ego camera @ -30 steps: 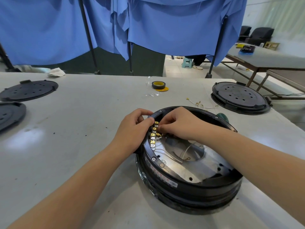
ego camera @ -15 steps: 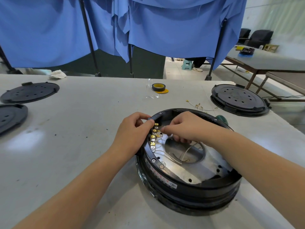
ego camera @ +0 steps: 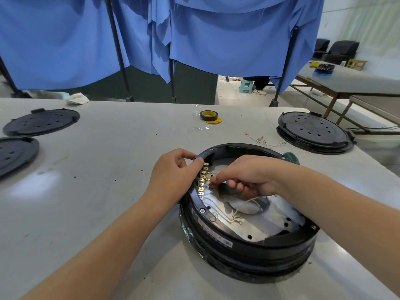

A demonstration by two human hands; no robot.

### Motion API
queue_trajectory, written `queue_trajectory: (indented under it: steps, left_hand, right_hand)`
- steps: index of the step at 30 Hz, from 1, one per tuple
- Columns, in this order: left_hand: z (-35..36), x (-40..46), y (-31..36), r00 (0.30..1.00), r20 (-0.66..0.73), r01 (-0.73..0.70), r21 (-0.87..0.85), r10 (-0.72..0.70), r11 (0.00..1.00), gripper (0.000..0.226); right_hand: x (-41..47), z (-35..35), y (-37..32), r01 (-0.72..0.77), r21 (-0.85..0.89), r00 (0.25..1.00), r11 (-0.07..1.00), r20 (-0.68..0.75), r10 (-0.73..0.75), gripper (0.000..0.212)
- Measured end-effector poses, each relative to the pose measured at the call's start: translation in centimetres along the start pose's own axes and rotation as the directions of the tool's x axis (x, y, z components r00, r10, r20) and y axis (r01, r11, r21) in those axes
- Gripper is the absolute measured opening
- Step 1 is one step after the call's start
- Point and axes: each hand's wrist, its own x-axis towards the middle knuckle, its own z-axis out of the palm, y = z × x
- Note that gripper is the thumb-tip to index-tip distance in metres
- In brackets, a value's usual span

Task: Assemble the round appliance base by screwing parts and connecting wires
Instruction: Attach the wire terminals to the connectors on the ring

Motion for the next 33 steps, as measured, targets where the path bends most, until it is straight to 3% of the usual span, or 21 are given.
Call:
queue_trajectory:
  steps: [7, 14, 33]
  left_hand:
    - [-0.1, -0.1, 0.2, 1.000, 0.012, 0.011, 0.007, -0.011, 1.000, 0.007]
    - [-0.2, -0.2, 0.8, 0.999, 0.028, 0.035, -0.007, -0.035, 0.999, 0.010]
    - [-0.2, -0.4, 0.9, 0.997, 0.030, 0.067, -0.047, -0.065, 0.997, 0.009]
  right_hand:
    - [0.4, 0.4, 0.1, -0.059, 0.140, 0.998, 0.988, 0.024, 0.056, 0.014]
    - [0.5, 0.1, 0.1, -0.042, 0.111, 0.999, 0.993, 0.021, 0.039, 0.012]
    - [0.9, -0.4, 0.4, -0.053, 0.247, 0.995, 0.968, 0.092, 0.031, 0.010]
